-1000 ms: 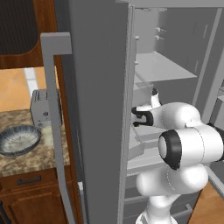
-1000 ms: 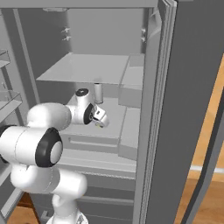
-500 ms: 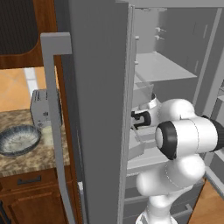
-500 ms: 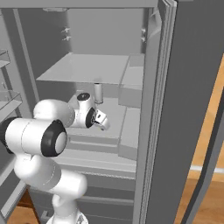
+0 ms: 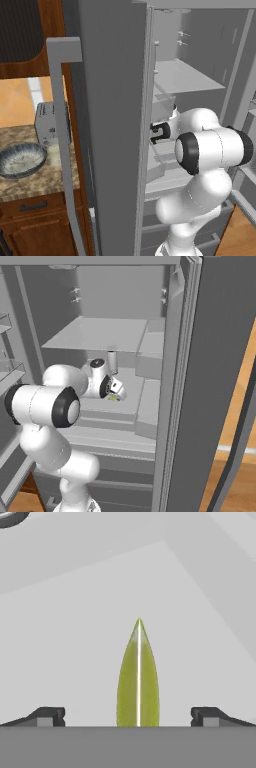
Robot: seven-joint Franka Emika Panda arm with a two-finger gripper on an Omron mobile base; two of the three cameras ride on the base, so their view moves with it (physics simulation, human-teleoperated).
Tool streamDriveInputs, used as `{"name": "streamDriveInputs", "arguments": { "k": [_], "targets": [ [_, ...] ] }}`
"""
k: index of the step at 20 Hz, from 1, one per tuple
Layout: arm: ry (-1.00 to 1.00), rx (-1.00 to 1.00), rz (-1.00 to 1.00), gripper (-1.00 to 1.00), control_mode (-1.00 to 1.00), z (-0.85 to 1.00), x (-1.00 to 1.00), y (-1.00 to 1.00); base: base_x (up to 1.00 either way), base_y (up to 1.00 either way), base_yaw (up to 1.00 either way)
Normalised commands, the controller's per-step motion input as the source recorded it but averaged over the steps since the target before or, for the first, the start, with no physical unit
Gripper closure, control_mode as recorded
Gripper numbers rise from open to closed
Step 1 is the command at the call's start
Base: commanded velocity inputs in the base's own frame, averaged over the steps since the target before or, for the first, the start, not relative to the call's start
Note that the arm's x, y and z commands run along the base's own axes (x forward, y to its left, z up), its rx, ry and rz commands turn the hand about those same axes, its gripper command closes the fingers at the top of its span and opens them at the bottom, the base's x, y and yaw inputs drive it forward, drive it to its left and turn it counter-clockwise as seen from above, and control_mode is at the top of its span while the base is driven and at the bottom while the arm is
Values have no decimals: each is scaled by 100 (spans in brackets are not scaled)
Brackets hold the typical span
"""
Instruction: Grab a lemon wedge from the fridge and one ice cube from the ice bowl, and put them in the glass of lemonade.
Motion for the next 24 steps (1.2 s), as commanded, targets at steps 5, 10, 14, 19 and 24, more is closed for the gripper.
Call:
{"name": "streamDriveInputs", "arguments": {
  "k": [5,10,14,19,24],
  "targets": [
    [1,0,0,-100,-100,-11,28,0,0,0,0],
    [1,-1,0,-100,-100,-30,-1,0,0,0,0],
    [0,0,0,-100,-100,-5,-4,0,0,0,0],
    [0,-1,0,100,-100,-19,-19,0,0,0,0],
    [-3,0,0,100,-100,-8,0,0,0,0,0]
  ]
}}
